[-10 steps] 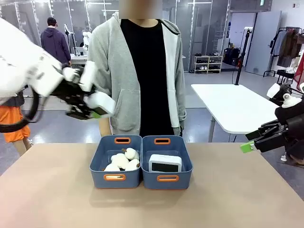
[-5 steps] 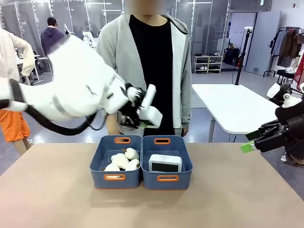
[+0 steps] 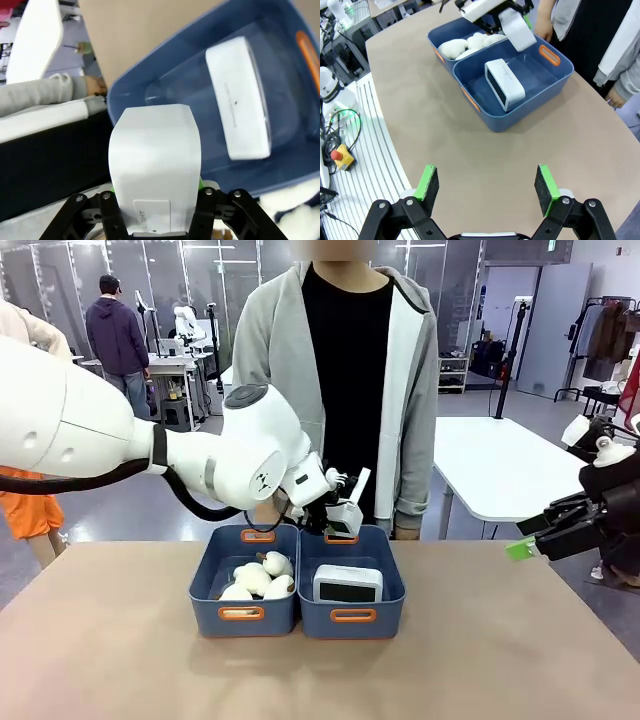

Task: Sort the digital clocks into the basket.
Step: Pick up the Digital clock from the table and place it into the empty Plastic storage basket.

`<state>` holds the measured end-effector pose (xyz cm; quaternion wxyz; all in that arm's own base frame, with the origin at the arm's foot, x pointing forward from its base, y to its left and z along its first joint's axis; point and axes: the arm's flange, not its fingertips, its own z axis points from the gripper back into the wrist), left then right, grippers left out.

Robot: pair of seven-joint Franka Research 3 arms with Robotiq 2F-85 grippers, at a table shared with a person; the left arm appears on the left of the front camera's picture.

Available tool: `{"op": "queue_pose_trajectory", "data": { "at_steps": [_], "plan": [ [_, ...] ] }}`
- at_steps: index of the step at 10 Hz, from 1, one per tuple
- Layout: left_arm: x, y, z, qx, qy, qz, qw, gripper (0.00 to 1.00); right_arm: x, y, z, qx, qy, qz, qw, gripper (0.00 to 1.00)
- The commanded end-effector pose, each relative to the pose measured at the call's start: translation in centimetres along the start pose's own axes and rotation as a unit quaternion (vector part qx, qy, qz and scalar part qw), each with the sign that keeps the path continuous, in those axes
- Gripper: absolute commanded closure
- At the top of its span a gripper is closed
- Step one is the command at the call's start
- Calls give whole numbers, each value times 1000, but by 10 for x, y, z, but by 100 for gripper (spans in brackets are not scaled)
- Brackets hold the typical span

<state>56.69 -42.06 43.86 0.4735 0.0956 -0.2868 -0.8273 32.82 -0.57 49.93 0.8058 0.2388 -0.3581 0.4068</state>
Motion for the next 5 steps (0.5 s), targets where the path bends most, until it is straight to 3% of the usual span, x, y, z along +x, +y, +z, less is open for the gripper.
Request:
{"op": "queue_pose_trajectory", "data": {
  "at_steps": [1,4,5],
  "plan": [
    [5,11,-1,-47,-26,31,998,100,-1,0,-1,-1,2,1,1000,3],
    [3,-3,-2,-63,-25,41,997,100,-1,0,-1,-1,2,1,1000,3],
    [0,-1,-3,-59,-24,39,997,31,-1,0,-1,-1,2,1,1000,3]
  ]
}}
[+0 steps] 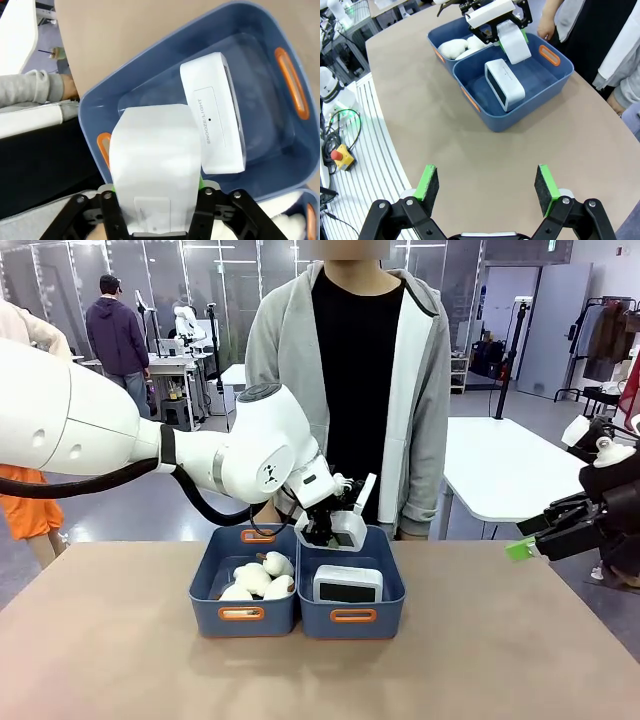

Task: Sort the digital clocks into the basket.
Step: Pick up the Digital clock from the table and place it into the empty Plastic storage basket.

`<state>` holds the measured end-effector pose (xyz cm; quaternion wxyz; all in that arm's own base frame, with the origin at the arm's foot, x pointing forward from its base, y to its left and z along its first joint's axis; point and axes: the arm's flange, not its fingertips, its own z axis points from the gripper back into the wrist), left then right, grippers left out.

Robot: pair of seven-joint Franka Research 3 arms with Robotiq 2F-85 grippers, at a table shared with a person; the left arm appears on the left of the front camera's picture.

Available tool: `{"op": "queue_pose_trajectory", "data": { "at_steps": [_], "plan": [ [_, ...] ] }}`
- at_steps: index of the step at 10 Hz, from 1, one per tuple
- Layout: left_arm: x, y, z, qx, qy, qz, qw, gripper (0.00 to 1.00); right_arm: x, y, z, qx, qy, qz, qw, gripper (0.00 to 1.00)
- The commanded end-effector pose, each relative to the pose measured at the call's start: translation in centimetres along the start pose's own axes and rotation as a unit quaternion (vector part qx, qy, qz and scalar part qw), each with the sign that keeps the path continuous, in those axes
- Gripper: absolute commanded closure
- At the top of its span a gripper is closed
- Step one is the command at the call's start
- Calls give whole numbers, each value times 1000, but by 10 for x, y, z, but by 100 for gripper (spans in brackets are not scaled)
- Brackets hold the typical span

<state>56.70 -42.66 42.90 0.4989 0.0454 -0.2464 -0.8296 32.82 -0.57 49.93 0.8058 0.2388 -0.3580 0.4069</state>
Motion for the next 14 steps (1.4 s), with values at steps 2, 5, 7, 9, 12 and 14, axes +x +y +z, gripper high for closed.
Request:
{"op": "queue_pose_trajectory", "data": {
  "at_steps": [2,5,7,9,12,14],
  "plan": [
    [-2,-3,13,0,-13,5,1000,8,-1,0,-1,-1,2,1,1000,3],
    [-2,-8,17,-1,-13,14,1000,0,-1,0,-1,-1,2,1,1000,3],
    [-11,-11,28,9,-6,32,999,0,-1,0,-1,-1,2,1,1000,3],
    [1,2,10,6,-2,3,1000,0,-1,0,-1,-1,2,1,1000,3],
    [1,2,10,6,-2,3,1000,0,-1,0,-1,-1,2,1,1000,3],
    [1,2,10,6,-2,3,1000,0,-1,0,-1,-1,2,1,1000,3]
  ]
}}
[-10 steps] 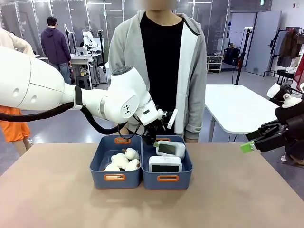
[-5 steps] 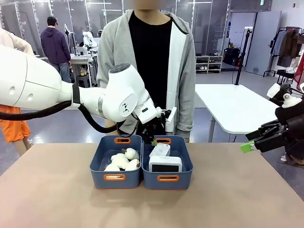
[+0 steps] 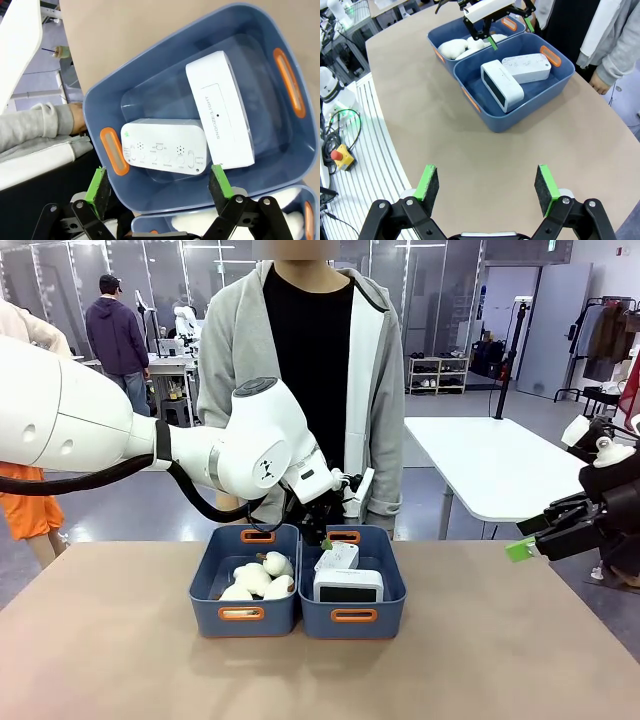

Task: Sort the digital clocks into the basket.
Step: Pick up the Digital clock from the table and place it into the empty Plastic storage basket.

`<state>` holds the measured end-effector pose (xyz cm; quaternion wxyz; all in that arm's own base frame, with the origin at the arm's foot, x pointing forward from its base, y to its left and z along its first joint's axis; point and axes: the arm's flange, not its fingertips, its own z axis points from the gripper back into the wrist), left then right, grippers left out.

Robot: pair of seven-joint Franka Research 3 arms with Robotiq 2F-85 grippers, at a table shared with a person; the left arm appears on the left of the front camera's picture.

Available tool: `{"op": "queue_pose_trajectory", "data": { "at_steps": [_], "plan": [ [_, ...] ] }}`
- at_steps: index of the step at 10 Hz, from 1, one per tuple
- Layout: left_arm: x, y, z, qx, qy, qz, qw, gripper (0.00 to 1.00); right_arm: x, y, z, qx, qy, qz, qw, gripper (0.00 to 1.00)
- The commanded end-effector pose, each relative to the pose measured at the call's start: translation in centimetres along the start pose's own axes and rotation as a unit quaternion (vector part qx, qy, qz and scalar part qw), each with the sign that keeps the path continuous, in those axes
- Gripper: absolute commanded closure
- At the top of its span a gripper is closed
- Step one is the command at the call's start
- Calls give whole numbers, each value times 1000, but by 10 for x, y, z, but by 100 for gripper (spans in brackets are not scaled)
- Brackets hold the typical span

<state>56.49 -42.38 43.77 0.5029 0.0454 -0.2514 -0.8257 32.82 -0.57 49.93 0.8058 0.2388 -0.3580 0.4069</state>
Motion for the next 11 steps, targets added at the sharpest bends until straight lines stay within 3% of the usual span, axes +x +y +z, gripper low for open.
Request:
{"op": "queue_pose_trajectory", "data": {
  "at_steps": [1,4,6,8,11],
  "plan": [
    [0,1,1,1,-1,-2,1000,0,-1,0,-1,-1,2,1,1000,3],
    [0,0,0,0,0,0,1000,0,-1,0,-1,-1,2,1,1000,3],
    [-18,-26,56,-20,-125,94,987,0,-1,0,-1,-1,2,1,1000,3],
    [-34,-54,102,-88,-158,140,973,0,-1,0,-1,-1,2,1,1000,3],
    [-69,-108,156,-154,-243,221,932,0,-1,0,-1,-1,2,1,1000,3]
  ]
}}
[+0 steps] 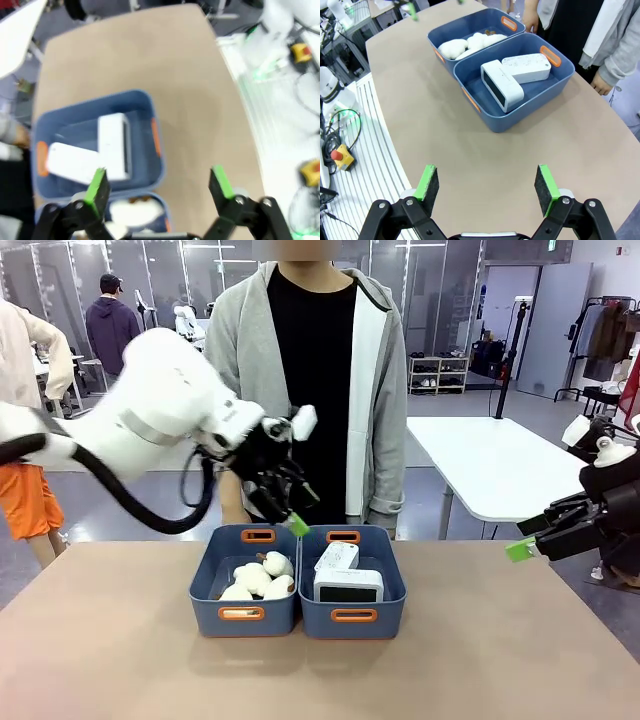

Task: Sort the digital clocks into the basket.
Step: Pick up the Digital clock from the table and place it into the empty Plastic storage basket.

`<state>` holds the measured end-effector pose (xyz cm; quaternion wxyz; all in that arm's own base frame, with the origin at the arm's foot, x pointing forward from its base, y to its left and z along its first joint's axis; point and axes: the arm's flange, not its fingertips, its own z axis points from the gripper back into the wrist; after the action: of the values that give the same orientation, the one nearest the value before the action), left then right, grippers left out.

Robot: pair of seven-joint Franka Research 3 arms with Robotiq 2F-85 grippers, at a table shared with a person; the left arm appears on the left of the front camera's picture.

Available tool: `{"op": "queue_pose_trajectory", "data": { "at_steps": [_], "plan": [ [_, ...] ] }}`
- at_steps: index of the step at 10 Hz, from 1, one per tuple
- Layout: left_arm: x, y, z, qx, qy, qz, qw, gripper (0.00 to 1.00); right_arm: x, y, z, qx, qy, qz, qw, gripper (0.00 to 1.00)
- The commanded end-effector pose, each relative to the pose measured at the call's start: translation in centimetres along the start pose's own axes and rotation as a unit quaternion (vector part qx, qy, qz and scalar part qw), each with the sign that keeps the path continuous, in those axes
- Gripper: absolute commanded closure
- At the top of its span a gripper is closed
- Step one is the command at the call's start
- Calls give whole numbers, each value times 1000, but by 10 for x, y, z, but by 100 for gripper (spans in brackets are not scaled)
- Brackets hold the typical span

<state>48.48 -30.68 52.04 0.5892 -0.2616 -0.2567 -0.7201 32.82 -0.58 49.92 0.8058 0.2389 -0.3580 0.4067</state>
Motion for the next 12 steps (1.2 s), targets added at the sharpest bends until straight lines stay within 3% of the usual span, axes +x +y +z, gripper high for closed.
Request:
{"op": "queue_pose_trajectory", "data": {
  "at_steps": [1,4,6,9,10,11,12],
  "plan": [
    [-43,-56,34,-35,-55,60,996,0,-1,0,-1,-1,2,1,1000,3],
    [-96,-136,57,-3,-172,175,970,0,-1,0,-1,-1,2,1,1000,3],
    [-131,-218,67,21,-225,286,931,0,-1,0,-1,-1,2,1,1000,3],
    [-185,-293,78,39,-286,397,871,0,-1,0,-1,-1,2,1,1000,3],
    [-198,-312,78,42,-266,423,865,0,-1,0,-1,-1,2,1,1000,3],
    [-203,-316,79,53,-238,424,872,0,-1,0,-1,-1,2,1,1000,3],
    [-179,-198,120,37,-260,399,878,0,-1,0,-1,-1,2,1,1000,3]
  ]
}}
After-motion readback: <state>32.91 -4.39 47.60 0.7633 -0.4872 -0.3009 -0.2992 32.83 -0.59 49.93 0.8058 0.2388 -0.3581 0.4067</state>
